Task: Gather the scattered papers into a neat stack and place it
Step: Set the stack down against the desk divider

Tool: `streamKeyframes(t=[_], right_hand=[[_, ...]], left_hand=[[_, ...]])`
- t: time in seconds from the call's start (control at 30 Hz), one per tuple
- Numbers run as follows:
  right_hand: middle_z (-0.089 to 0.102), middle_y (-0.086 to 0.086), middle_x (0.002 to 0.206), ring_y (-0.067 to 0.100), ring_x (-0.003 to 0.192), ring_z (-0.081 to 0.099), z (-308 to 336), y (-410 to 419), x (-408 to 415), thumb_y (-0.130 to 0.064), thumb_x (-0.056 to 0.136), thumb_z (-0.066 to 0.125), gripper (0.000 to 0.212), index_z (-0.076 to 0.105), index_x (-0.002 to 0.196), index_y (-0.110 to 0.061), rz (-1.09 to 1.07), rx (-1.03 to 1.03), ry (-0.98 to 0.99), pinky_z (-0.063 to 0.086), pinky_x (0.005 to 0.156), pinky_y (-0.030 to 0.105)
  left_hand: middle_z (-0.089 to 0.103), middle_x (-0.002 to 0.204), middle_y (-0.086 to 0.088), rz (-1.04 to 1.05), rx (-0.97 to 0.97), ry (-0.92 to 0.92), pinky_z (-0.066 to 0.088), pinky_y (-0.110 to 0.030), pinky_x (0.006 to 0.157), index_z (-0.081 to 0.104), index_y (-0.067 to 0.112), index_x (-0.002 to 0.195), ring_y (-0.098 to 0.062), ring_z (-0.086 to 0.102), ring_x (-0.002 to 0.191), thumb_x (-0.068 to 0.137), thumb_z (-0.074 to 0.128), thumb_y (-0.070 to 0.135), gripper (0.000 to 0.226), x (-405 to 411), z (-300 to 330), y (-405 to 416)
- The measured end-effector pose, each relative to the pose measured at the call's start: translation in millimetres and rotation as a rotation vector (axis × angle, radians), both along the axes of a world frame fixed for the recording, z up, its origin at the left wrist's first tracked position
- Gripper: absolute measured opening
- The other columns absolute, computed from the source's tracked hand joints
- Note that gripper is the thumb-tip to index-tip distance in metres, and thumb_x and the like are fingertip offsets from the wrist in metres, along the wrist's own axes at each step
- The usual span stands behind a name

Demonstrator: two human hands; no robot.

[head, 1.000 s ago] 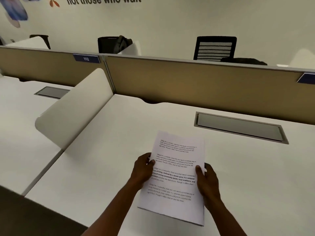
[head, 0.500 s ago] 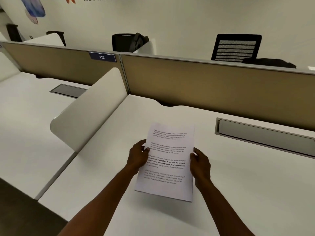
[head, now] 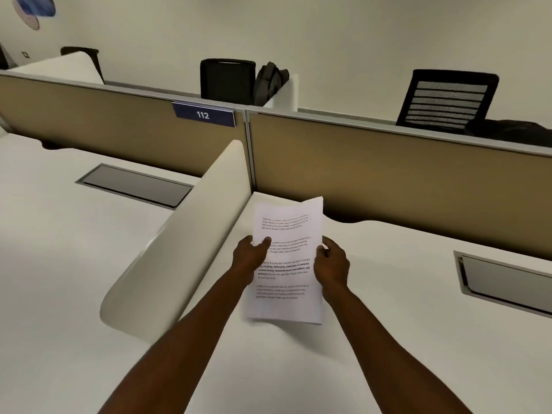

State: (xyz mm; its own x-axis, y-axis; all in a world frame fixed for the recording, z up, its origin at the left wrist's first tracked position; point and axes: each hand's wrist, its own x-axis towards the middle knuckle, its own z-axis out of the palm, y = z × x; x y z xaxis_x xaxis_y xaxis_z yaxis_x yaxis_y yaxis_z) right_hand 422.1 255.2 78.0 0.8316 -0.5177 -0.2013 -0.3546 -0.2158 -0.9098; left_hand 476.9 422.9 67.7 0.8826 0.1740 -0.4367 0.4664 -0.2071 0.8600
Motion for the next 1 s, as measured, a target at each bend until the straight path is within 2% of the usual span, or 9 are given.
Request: streamKeyframes(t=[0.13, 0.23, 0.3, 0.4, 0.57, 0.63, 0.73, 0.8, 1.0], right_hand=[[0.064, 0.011, 0.128, 0.028, 0.11, 0.061, -20.0, 27.0, 56.4, -0.015, 0.1, 0.048, 0.031, 0.059, 0.129, -0.014, -0.07, 0.069, 0.064, 0.047, 0.085, 0.03], [0.065, 0.012, 0.121, 0.023, 0.093, 0.059, -40.0, 37.8, 86.7, -0.018, 0.099, 0.049, 0.027, 0.06, 0.123, -0.015, -0.107, 0.097, 0.11, 0.047, 0.078, 0.031], [0.066, 0.013, 0.119, 0.027, 0.097, 0.062, -54.2, 42.6, 103.7, -0.018, 0.099, 0.049, 0.025, 0.059, 0.121, -0.016, -0.111, 0.084, 0.137, 0.052, 0.081, 0.036], [0.066, 0.014, 0.119, 0.032, 0.106, 0.063, -72.8, 44.4, 123.1, -0.018, 0.099, 0.05, 0.025, 0.06, 0.121, -0.013, -0.091, -0.006, 0.166, 0.048, 0.082, 0.034], [0.069, 0.015, 0.118, 0.034, 0.109, 0.063, -92.7, 42.2, 143.8, -0.016, 0.099, 0.048, 0.027, 0.063, 0.121, -0.009, -0.046, -0.199, 0.18, 0.049, 0.09, 0.039], [0.07, 0.017, 0.113, 0.034, 0.104, 0.065, -98.8, 39.4, 149.2, -0.012, 0.098, 0.049, 0.025, 0.067, 0.113, -0.004, -0.037, -0.268, 0.181, 0.051, 0.087, 0.037], [0.07, 0.021, 0.102, 0.033, 0.09, 0.067, -103.8, 36.3, 152.5, -0.007, 0.092, 0.053, 0.018, 0.068, 0.097, 0.003, -0.047, -0.305, 0.203, 0.048, 0.072, 0.029], [0.072, 0.021, 0.099, 0.031, 0.085, 0.068, -103.6, 37.0, 152.2, -0.004, 0.089, 0.058, 0.011, 0.068, 0.088, 0.001, -0.081, -0.311, 0.188, 0.048, 0.071, 0.028], [0.073, 0.021, 0.104, 0.036, 0.096, 0.069, -104.3, 40.3, 153.5, -0.002, 0.087, 0.061, 0.019, 0.071, 0.102, 0.005, -0.099, -0.271, 0.185, 0.052, 0.08, 0.032]], left_hand=[[0.048, 0.149, -0.014, -0.016, 0.056, -0.012, 0.046, -0.033, 0.102, 0.039, 0.006, 0.147, -0.031, 0.051, 0.131, 0.092, 0.065, 0.027, 0.064, 60.5, -1.6, 24.2], [0.052, 0.142, -0.019, -0.096, 0.129, -0.016, 0.044, -0.026, 0.091, 0.044, 0.001, 0.142, -0.032, 0.054, 0.125, 0.092, 0.055, 0.01, 0.052, 98.1, -9.8, 34.2], [0.05, 0.144, -0.019, -0.13, 0.148, 0.006, 0.044, -0.029, 0.095, 0.039, 0.002, 0.146, -0.032, 0.052, 0.128, 0.092, 0.053, 0.011, 0.056, 116.9, -16.7, 36.5], [0.048, 0.146, -0.018, -0.148, 0.194, 0.039, 0.045, -0.033, 0.099, 0.039, 0.004, 0.146, -0.032, 0.051, 0.129, 0.092, 0.054, 0.015, 0.057, 138.1, -30.4, 35.8], [0.06, 0.133, -0.017, -0.169, 0.308, -0.008, 0.048, -0.033, 0.088, 0.055, 0.003, 0.131, -0.033, 0.06, 0.118, 0.089, 0.059, 0.016, 0.044, 165.1, -51.0, 35.2], [0.064, 0.127, -0.016, -0.171, 0.324, -0.026, 0.052, -0.033, 0.085, 0.059, 0.005, 0.124, -0.032, 0.062, 0.113, 0.087, 0.061, 0.017, 0.039, 170.3, -56.0, 33.5], [0.058, 0.129, -0.019, -0.182, 0.386, -0.054, 0.051, -0.046, 0.1, 0.053, 0.004, 0.13, -0.036, 0.056, 0.119, 0.085, 0.063, 0.021, 0.049, 171.2, -61.8, 28.0], [0.054, 0.133, -0.02, -0.19, 0.424, -0.069, 0.046, -0.048, 0.105, 0.046, 0.005, 0.136, -0.038, 0.051, 0.125, 0.085, 0.063, 0.022, 0.057, 169.4, -66.3, 25.7], [0.052, 0.136, -0.02, -0.197, 0.45, -0.089, 0.041, -0.046, 0.106, 0.037, 0.006, 0.144, -0.039, 0.045, 0.128, 0.085, 0.063, 0.022, 0.066, 166.9, -73.9, 26.3]])
